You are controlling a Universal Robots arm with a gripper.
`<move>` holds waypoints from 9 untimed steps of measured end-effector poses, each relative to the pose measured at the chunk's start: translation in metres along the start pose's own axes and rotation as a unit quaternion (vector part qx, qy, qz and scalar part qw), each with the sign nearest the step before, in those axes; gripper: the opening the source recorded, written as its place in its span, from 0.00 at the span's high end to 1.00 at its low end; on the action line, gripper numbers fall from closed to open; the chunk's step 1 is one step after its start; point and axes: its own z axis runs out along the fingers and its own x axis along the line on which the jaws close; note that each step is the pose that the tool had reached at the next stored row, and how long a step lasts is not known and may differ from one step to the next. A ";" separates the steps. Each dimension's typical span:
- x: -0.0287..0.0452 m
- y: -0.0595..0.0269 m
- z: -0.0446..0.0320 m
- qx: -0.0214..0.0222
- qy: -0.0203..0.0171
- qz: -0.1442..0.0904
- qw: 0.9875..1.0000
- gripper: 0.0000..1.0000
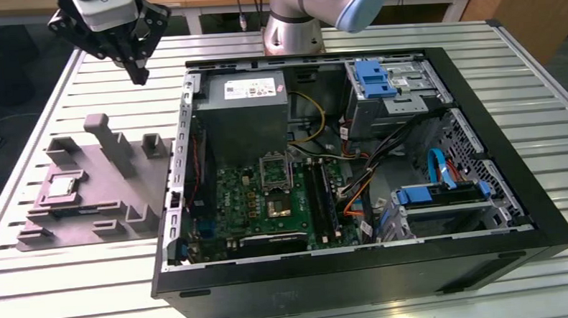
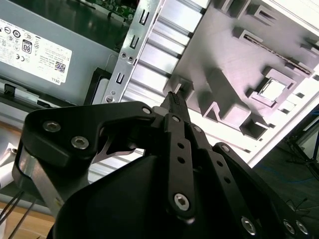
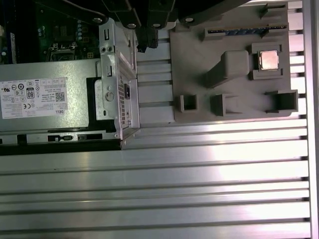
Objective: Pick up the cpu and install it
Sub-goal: 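Reach for the cpu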
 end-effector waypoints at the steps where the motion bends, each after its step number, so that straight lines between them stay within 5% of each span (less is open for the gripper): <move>1: 0.0003 0.0000 0.0000 0.000 0.000 0.000 1.000 0.89; 9: 0.0031 -0.0002 0.0002 0.000 0.000 0.000 1.000 0.89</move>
